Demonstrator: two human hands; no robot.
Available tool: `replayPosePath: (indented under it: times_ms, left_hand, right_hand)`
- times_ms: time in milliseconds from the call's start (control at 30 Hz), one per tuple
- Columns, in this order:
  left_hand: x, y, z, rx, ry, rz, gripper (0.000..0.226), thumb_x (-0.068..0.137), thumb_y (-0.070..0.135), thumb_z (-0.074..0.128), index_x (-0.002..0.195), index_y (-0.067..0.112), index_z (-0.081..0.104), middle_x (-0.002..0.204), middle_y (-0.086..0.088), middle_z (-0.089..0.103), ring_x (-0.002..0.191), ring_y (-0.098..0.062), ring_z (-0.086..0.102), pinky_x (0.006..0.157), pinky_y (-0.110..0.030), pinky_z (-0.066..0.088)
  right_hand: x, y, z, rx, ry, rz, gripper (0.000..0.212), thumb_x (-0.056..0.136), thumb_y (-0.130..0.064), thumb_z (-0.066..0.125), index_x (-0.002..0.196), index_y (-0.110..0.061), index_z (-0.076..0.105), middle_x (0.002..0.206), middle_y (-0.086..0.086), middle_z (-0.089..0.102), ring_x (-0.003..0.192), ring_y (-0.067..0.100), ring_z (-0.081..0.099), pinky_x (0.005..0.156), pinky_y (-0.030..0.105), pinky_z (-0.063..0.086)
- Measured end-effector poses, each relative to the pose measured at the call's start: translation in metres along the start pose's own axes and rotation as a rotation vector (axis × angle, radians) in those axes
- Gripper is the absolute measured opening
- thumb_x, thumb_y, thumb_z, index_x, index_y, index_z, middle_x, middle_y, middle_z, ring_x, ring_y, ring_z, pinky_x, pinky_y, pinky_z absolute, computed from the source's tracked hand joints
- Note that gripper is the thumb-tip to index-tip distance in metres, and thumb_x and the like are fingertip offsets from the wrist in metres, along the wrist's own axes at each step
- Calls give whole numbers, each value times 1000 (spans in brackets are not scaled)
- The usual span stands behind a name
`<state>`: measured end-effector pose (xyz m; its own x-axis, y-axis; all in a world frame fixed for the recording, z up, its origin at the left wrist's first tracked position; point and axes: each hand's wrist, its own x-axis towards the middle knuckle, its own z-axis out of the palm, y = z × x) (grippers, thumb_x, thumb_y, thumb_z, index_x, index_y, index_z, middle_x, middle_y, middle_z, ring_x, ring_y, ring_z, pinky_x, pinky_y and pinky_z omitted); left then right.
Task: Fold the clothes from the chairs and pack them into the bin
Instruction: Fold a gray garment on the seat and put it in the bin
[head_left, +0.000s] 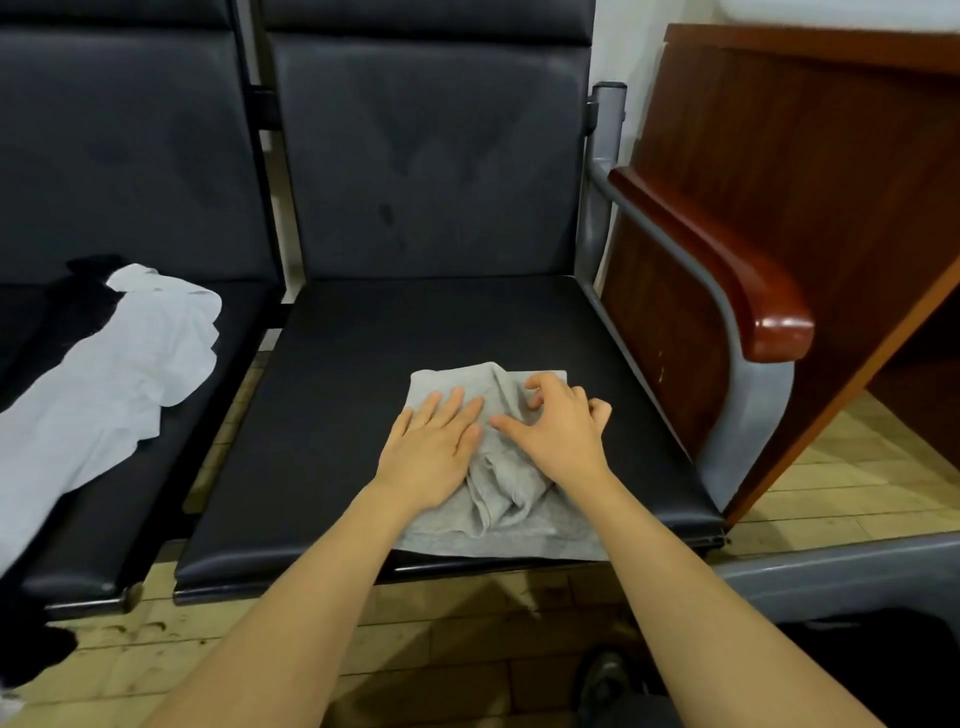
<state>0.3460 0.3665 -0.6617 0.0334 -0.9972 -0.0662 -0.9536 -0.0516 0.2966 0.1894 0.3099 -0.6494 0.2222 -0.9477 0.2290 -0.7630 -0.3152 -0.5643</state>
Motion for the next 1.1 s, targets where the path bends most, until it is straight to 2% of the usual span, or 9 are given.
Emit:
replayPosePath:
  times_ms: [100,267,367,433,600,733,833,967,1100]
  left_hand:
    - [-1,-4,-2,-36,-17,-1,48,101,44,9,149,40,4,157,15,-4,145,-9,-9,117,-36,-6]
    - [-2,-1,-5,-22,57,14,48,101,44,13,149,37,15,158,13,6,145,-10,-2,116,-37,-5]
    - [-1,-1,-8,34,187,73,47,102,42,19,148,33,24,157,12,15,145,-10,5,114,-35,1]
    - [1,-3,-8,18,123,75,47,102,43,17,148,36,20,157,13,11,145,-10,3,115,-37,1]
    - [5,-7,-4,-14,-26,2,49,101,47,10,149,41,4,158,14,-5,145,-11,-7,117,-43,-6]
    - [5,-7,-6,-30,-6,11,49,101,46,12,149,39,7,158,12,-3,145,-12,-7,116,-43,-8]
    - [1,-8,-11,-97,-2,40,49,102,43,15,150,35,14,159,10,2,145,-11,-5,115,-39,-9]
    - [-16,-12,-17,-61,37,90,48,102,41,20,149,30,21,158,8,11,145,-9,5,114,-31,1]
    - [-39,-13,-20,72,10,146,50,102,43,21,149,28,19,158,8,10,145,-10,6,114,-30,5]
  right_hand:
    - [7,-1,4,-65,79,15,25,91,-25,56,116,-24,55,109,-7,60,106,14,49,94,33,19]
    - [9,-4,2,-36,437,-66,36,89,-10,59,124,-18,55,120,5,50,106,22,43,91,35,29]
    - [2,-4,4,-59,253,-348,31,90,-11,58,121,-14,58,117,4,53,105,19,49,87,30,35]
    - [0,0,5,-107,51,-382,31,96,-20,53,125,-15,57,123,1,56,113,18,52,93,32,40]
    - [9,21,4,-344,-308,68,57,101,-49,16,152,-25,13,160,-4,7,147,17,4,117,39,-3]
    - [11,21,6,-385,-302,134,57,100,-50,11,152,-28,9,160,-5,0,147,19,-4,114,45,-15]
    - [7,17,2,-313,-207,20,50,101,-46,23,147,-29,29,158,-5,18,144,16,13,114,42,-2]
    - [-7,0,-8,-22,-242,-138,34,98,-46,40,126,-35,56,131,-18,52,124,2,41,101,30,13]
    - [-27,-4,-11,-5,-273,-189,38,92,-51,51,128,-39,52,126,-19,52,122,3,40,98,28,14]
